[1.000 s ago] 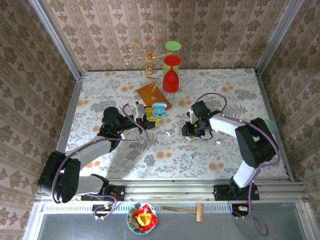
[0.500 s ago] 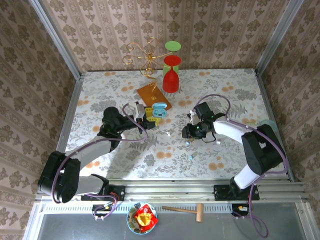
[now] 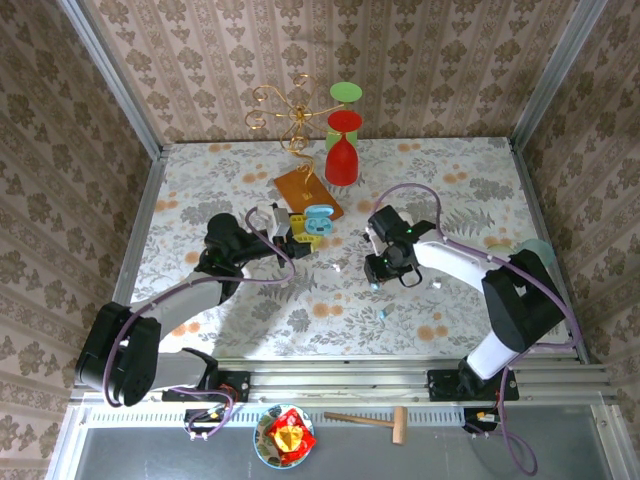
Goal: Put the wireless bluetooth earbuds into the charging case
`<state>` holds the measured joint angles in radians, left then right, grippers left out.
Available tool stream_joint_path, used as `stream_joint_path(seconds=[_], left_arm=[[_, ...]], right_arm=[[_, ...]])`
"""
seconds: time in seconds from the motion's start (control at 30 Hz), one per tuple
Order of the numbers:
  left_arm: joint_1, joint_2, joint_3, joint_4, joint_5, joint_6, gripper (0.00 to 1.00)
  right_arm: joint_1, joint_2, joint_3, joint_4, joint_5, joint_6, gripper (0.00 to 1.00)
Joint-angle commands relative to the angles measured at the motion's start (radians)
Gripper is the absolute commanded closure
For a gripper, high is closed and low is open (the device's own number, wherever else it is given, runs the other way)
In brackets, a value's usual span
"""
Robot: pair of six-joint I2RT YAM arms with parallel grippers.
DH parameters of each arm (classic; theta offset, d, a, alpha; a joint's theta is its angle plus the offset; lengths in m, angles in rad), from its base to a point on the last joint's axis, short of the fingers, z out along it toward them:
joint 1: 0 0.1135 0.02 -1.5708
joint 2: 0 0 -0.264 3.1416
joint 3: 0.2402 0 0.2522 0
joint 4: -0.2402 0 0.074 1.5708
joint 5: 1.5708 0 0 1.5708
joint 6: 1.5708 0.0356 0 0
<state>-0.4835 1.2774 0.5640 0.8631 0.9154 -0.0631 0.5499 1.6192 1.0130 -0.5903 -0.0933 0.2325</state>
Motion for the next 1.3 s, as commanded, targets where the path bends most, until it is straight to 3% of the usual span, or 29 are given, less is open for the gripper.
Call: stream_joint_path(seconds=[0.0,0.47,0.77,0.97,1.27], left_arm=[[-0.004,-0.030,0.000,0.002,-0.003,0.029,0.73],[-0.003,-0.055,-0.006,-0.033,-0.008,0.045,0.73],[-0.003,-0.064,-0.009,-0.047,-0.013,0.052,0.73],[-0.003,-0.067,-0.012,-0.049,-0.015,0.053,0.73],[-0.003,-0.061,-0.012,-0.046,-0.016,0.053,0.73]], right_arm=[[0.038,0.042,0.051,-0.092,0.114,-0.045,0.71],[0.111,0.161,0.118,-0.126,0.230,-0.074,0.72],[0.119,0.198,0.127,-0.124,0.235,-0.078,0.74],[0.118,0.198,0.133,-0.142,0.252,-0.073,0.81],[0.030,0.090,0.104,-0.094,0.058,0.000,0.83]])
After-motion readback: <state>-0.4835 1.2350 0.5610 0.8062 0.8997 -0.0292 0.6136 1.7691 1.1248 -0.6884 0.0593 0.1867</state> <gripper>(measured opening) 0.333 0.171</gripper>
